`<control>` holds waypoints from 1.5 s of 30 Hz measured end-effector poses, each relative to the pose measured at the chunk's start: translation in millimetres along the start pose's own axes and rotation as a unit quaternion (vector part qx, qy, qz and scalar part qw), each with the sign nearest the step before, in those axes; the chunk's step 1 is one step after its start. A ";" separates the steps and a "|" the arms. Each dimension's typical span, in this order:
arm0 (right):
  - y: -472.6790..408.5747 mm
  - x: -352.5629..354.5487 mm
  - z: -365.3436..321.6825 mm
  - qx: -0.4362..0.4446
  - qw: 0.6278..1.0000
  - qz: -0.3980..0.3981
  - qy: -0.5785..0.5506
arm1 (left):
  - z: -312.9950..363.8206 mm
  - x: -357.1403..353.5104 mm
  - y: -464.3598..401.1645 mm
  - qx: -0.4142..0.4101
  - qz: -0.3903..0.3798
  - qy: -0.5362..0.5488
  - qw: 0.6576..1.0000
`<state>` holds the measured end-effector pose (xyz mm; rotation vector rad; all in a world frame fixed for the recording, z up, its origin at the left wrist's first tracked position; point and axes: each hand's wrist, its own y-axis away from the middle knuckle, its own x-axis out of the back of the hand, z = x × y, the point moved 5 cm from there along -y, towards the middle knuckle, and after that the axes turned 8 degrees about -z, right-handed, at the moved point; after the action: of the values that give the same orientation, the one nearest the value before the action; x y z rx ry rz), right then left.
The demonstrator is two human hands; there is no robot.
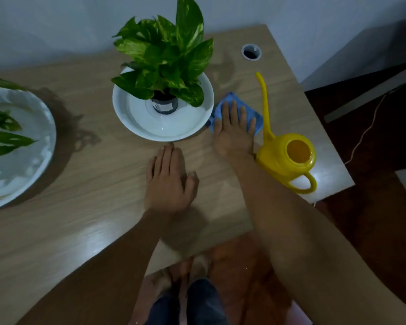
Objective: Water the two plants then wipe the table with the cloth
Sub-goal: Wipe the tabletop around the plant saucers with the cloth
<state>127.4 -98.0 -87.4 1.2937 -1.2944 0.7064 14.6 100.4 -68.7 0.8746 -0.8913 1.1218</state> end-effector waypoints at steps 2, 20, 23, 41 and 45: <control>29.3 -9.8 -1.8 0.017 1.000 0.008 0.021 | -1.4 3.1 7.9 -0.029 -0.001 0.002 1.000; 204.2 -47.2 10.3 -0.024 0.999 0.020 0.013 | -81.2 16.8 114.1 0.012 -0.026 -0.035 0.999; 227.9 -63.2 -50.2 -0.009 1.000 0.024 0.011 | -108.7 31.3 128.7 0.040 -0.007 -0.036 0.999; 221.6 -78.4 -180.0 0.238 0.966 -0.055 0.090 | -183.3 62.9 161.0 0.082 0.041 -0.053 0.994; 243.8 -83.3 -140.0 0.454 0.866 -0.078 0.195 | -190.8 63.2 168.6 0.082 0.040 -0.058 0.994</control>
<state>-79.1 109.4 -68.6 1.8304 -0.4846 1.4711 -109.7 331.4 -63.8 1.0550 -0.9456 1.2355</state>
